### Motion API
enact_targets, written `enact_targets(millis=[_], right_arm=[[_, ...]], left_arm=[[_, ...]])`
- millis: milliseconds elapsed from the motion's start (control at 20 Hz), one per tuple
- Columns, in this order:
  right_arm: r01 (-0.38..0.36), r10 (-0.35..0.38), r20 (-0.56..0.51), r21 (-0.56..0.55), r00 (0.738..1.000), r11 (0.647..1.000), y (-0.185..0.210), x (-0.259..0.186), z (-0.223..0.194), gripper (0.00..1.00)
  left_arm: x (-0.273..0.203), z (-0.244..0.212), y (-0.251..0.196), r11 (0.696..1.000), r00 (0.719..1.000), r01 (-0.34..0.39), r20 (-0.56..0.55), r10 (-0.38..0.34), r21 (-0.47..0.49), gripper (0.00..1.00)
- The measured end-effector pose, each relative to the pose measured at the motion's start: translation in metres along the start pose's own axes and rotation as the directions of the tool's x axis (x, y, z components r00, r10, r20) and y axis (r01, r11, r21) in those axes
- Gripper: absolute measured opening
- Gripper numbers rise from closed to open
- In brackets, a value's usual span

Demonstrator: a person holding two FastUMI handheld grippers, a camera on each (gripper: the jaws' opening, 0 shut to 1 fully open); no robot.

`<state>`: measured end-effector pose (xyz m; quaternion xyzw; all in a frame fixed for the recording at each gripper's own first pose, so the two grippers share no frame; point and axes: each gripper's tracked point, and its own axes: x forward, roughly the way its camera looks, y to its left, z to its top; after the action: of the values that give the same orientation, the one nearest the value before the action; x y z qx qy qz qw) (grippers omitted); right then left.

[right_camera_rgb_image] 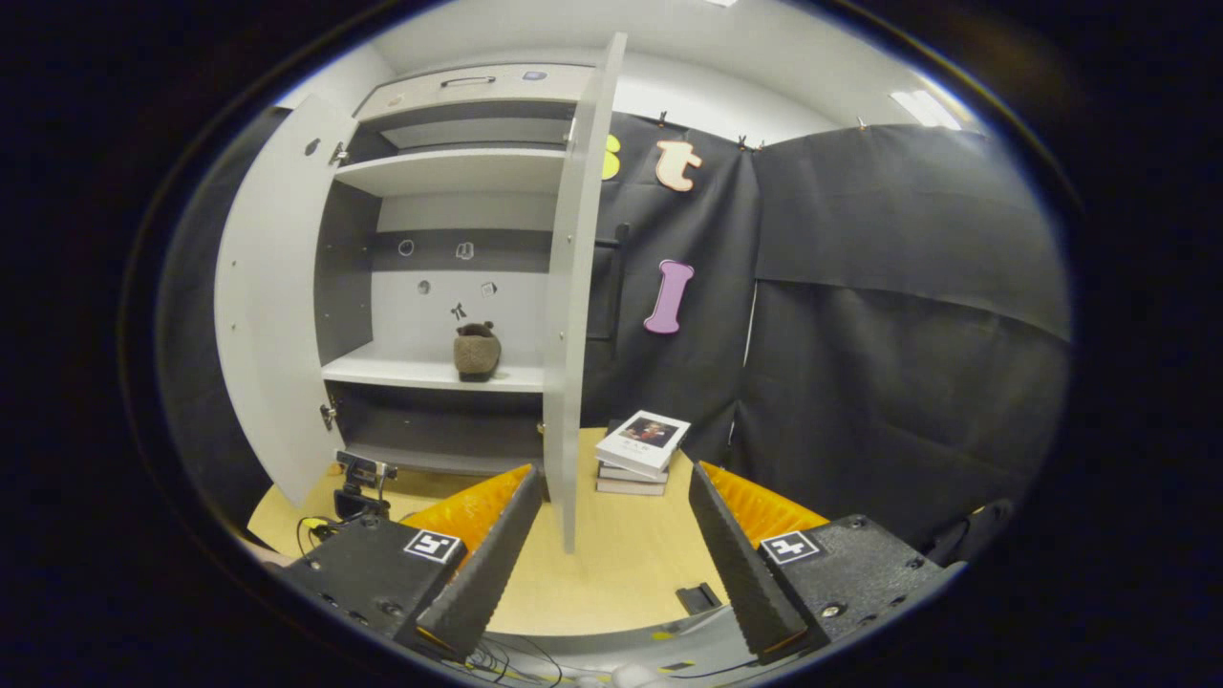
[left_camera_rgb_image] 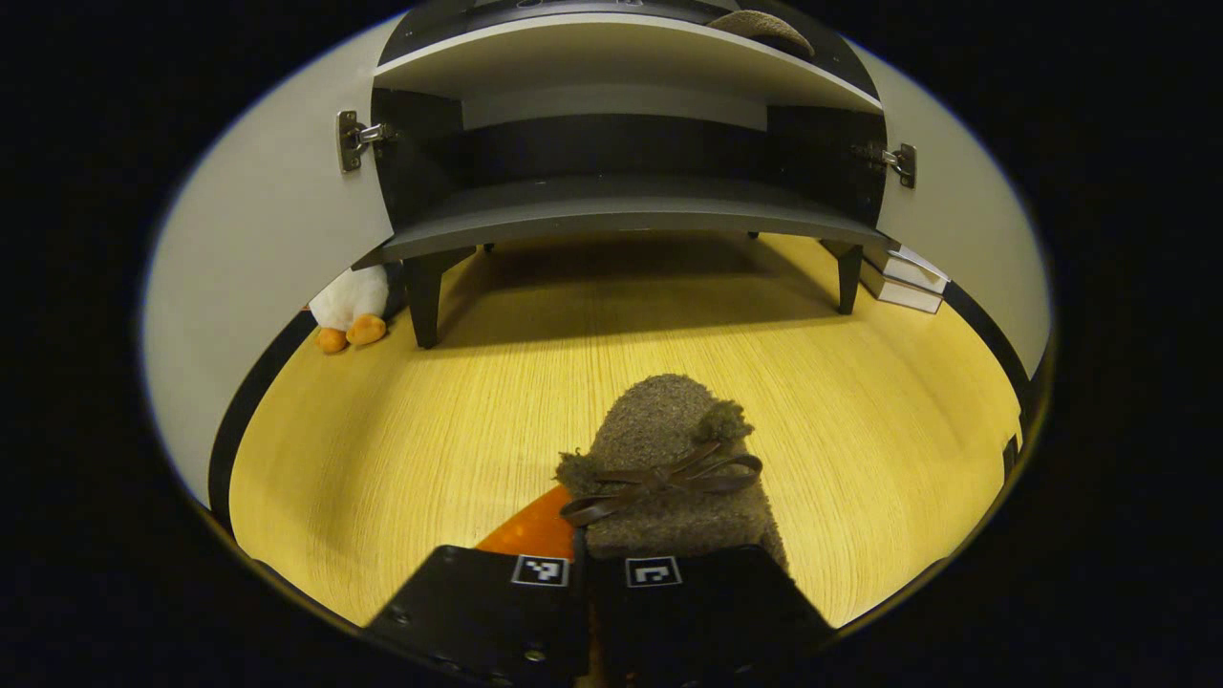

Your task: Grab one shoe with the right hand and put it into the shoe cabinet, grab the other shoe with the left hand and put it into the shoe cabinet; then close the right door with the right hand and the left door with the left hand.

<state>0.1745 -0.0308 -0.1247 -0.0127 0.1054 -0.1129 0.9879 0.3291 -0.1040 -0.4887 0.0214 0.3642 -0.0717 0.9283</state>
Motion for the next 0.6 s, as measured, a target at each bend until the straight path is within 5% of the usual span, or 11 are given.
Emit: enact_targets(millis=[50, 250, 600], right_arm=[[-0.003, 0.003, 0.005, 0.002, 1.000, 1.000, 0.000, -0.001, 0.001, 0.99], [-0.009, 0.009, 0.034, 0.024, 0.999, 1.000, 0.003, -0.007, 0.010, 1.00], [-0.057, 0.051, 0.088, 0.063, 0.995, 0.996, 0.020, -0.010, 0.024, 0.99]], left_arm=[[-0.002, 0.000, 0.001, 1.000, 1.000, 0.002, -0.003, -0.002, 0.000, 0.02], [-0.034, 0.037, 0.012, 0.999, 0.998, -0.025, 0.052, 0.023, 0.020, 0.02], [-0.112, 0.155, 0.039, 0.997, 0.970, -0.071, 0.231, 0.072, -0.012, 0.02]])
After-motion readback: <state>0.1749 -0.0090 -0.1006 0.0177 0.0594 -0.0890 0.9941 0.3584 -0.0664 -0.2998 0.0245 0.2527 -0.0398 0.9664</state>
